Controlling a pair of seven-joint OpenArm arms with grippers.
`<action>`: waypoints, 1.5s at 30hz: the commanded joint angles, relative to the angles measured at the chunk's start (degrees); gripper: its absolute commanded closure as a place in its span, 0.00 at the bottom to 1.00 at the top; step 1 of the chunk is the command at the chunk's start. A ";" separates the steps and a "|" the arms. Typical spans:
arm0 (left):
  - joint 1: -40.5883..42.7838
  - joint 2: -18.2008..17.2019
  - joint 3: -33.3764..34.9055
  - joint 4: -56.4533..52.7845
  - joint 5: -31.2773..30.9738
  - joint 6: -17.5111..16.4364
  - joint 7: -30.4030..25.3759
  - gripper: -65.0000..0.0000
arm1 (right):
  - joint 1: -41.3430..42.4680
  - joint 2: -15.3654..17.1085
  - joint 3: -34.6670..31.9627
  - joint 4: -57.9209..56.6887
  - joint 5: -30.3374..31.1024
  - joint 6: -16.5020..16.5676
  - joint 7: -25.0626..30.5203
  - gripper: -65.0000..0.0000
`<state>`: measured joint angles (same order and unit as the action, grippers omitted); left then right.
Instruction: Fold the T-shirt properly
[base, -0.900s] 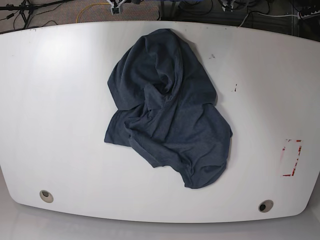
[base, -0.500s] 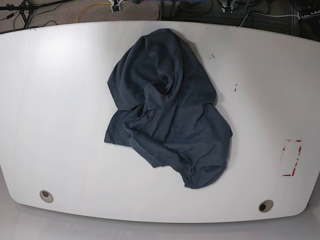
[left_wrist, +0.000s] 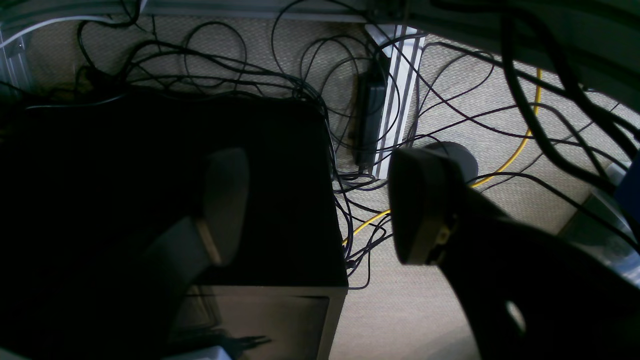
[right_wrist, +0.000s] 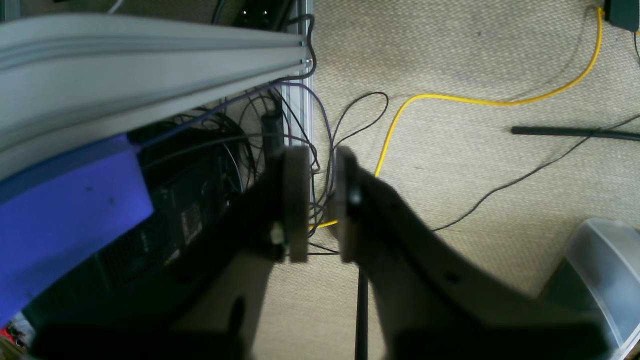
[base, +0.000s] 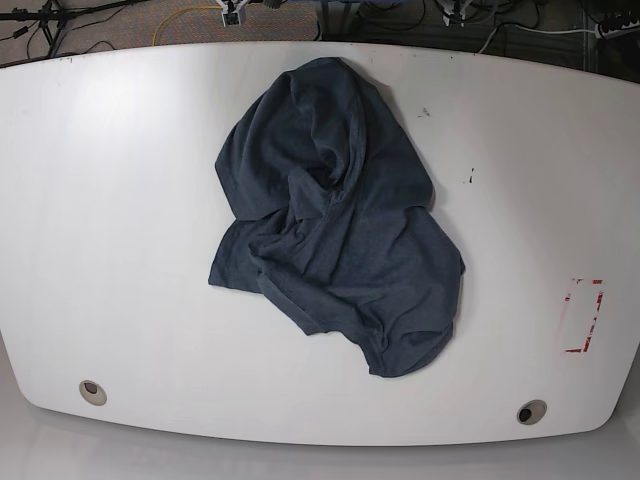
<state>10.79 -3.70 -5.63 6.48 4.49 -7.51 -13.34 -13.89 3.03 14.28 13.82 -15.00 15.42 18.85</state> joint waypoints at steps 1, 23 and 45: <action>0.21 -0.27 -0.15 -0.12 -0.17 0.11 -0.41 0.37 | -0.40 0.21 0.10 0.08 0.16 -0.26 0.42 0.87; 9.48 -0.14 0.07 16.41 -0.33 0.21 -1.64 0.38 | -5.20 -0.28 0.10 7.75 -0.12 -1.29 0.92 0.87; 9.54 -0.36 0.11 17.57 0.30 0.13 -0.58 0.38 | -3.53 -0.30 -0.03 6.02 0.12 -0.82 1.94 0.87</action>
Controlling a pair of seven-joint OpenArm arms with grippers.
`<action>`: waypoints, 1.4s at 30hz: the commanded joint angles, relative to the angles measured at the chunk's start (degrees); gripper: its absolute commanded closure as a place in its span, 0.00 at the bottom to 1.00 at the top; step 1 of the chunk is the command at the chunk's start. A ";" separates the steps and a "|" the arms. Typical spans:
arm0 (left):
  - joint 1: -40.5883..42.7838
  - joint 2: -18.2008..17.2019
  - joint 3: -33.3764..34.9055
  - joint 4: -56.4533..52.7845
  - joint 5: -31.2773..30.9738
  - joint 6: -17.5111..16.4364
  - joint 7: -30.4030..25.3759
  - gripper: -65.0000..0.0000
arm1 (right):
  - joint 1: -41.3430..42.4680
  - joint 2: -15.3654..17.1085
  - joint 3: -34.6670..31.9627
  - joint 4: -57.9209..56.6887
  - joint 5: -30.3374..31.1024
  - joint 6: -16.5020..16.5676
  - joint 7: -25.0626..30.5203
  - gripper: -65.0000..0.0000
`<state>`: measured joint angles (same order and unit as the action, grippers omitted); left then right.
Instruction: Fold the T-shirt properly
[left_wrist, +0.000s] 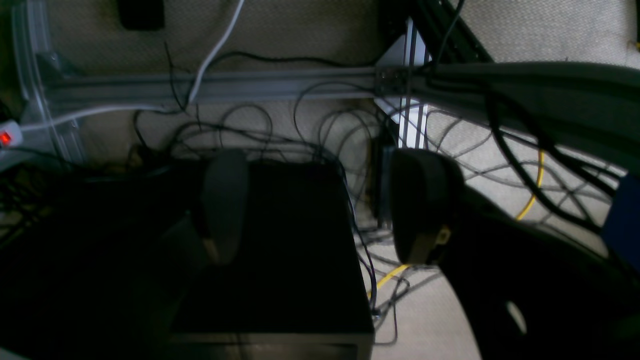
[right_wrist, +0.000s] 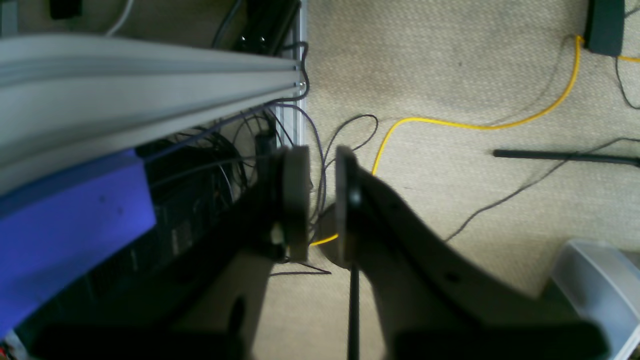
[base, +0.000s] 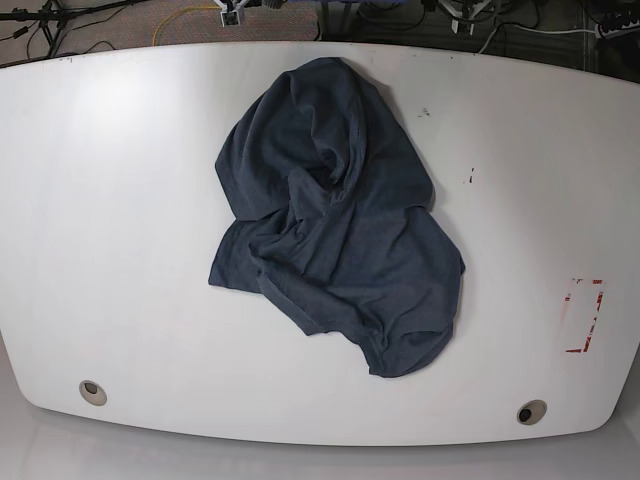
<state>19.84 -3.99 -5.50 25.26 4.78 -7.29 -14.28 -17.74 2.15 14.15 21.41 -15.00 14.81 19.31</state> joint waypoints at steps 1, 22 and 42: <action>0.25 -0.05 -0.01 -1.68 -0.01 -0.11 0.35 0.38 | 0.50 0.60 0.12 -1.82 0.14 -0.16 1.61 0.87; 1.16 -0.12 -0.21 1.69 -0.32 5.51 -0.67 0.37 | 1.35 1.09 0.25 -2.65 0.12 -0.58 3.49 0.88; 14.10 -1.46 -0.55 17.04 -2.14 1.57 -3.02 0.38 | -12.24 -0.93 -0.28 15.25 0.80 -0.40 2.97 0.88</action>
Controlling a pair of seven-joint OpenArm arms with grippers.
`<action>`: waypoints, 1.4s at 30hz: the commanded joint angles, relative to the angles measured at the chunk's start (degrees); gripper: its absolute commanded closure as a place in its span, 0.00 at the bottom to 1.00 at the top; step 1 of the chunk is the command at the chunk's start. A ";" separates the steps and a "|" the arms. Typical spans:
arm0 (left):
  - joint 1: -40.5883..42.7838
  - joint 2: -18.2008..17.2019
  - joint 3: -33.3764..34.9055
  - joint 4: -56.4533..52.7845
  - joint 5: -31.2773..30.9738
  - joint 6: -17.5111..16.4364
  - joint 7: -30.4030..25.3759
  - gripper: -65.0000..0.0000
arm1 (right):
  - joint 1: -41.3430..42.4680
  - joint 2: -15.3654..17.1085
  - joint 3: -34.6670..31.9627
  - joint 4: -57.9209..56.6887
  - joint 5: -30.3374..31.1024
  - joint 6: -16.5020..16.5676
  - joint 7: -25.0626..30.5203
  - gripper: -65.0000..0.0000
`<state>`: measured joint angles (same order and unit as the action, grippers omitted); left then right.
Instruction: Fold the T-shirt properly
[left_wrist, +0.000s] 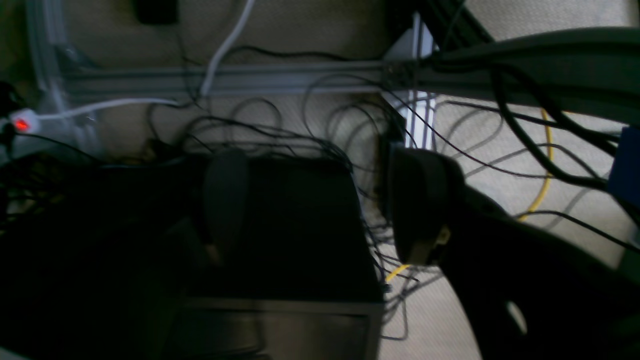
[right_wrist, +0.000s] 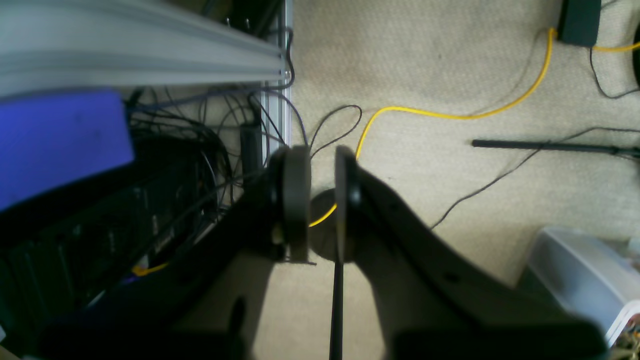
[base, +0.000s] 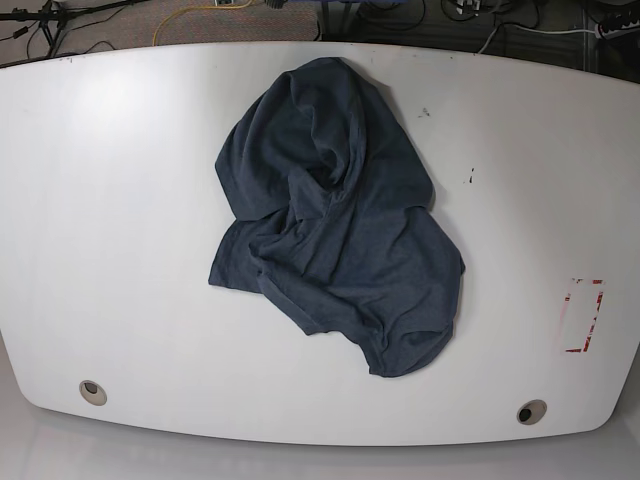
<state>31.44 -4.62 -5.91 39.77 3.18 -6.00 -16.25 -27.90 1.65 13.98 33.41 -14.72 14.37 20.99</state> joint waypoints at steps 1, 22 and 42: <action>3.39 -1.02 -0.16 3.67 -0.77 0.26 -1.15 0.38 | -2.72 -0.62 -0.11 4.26 0.49 0.05 1.21 0.88; 21.50 -2.60 -0.59 28.56 -2.96 0.47 -2.74 0.39 | -18.45 -5.77 -0.01 29.95 0.31 0.25 1.11 0.88; 27.81 -4.10 -1.91 34.78 -3.88 0.18 -3.07 0.38 | -27.71 -4.99 -0.61 41.53 1.47 0.29 0.95 0.88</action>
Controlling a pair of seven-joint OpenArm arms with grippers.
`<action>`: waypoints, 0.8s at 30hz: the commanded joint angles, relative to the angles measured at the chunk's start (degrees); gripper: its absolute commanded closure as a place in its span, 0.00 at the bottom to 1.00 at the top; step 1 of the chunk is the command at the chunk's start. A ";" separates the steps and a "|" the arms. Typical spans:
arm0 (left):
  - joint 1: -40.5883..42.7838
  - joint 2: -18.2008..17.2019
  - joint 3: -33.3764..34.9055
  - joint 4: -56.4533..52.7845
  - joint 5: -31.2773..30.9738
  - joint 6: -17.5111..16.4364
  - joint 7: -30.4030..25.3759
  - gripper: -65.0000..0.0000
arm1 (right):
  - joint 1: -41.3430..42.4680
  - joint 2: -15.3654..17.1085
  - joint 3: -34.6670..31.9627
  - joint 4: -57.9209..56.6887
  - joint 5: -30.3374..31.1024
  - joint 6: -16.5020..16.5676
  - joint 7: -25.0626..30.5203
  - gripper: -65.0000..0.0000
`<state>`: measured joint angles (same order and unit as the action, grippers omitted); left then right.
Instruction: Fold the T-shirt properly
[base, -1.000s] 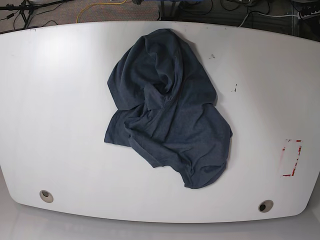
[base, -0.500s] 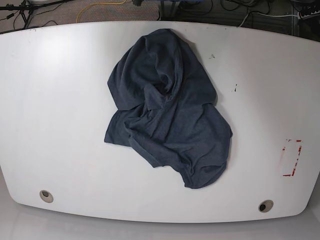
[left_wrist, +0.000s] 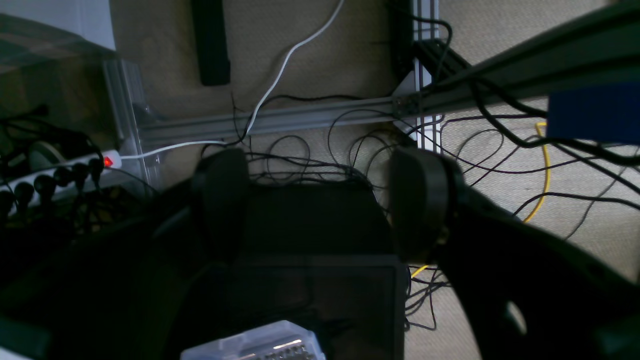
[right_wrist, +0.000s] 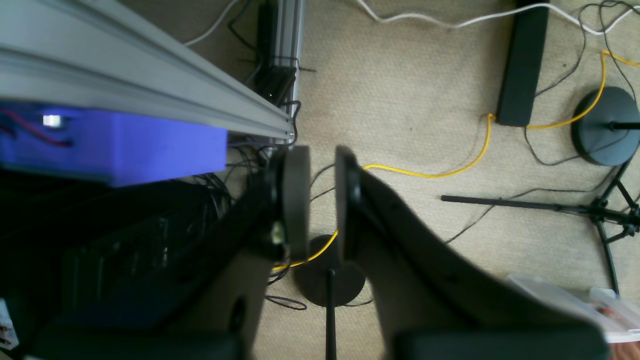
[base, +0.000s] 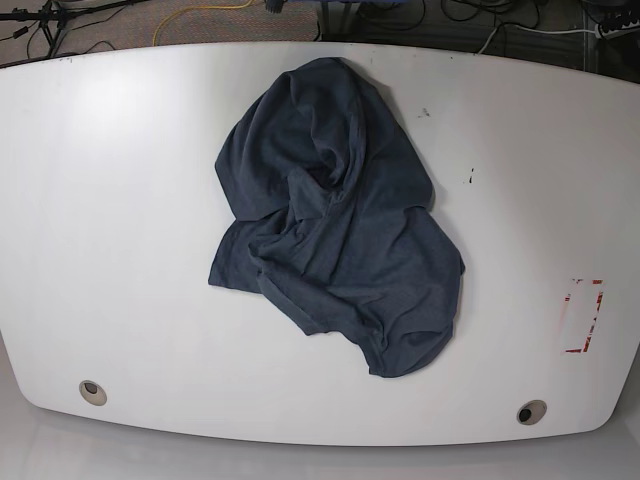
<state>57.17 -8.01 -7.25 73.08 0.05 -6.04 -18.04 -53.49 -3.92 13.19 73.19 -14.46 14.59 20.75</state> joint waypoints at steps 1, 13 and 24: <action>2.48 -0.89 -0.72 1.94 -0.97 0.21 -1.33 0.38 | -2.45 0.64 0.18 2.21 1.38 0.06 1.17 0.88; 9.51 -1.56 -1.90 14.82 -4.89 0.25 -0.26 0.37 | -8.59 0.35 0.50 11.86 3.54 0.07 0.01 0.87; 14.75 -1.01 -1.36 23.63 -6.86 0.20 0.74 0.37 | -13.72 0.08 -0.28 19.92 3.82 0.07 -0.88 0.87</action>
<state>69.87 -8.80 -8.40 95.13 -6.13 -6.26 -16.12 -64.99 -3.97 13.04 91.09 -11.09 14.94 19.07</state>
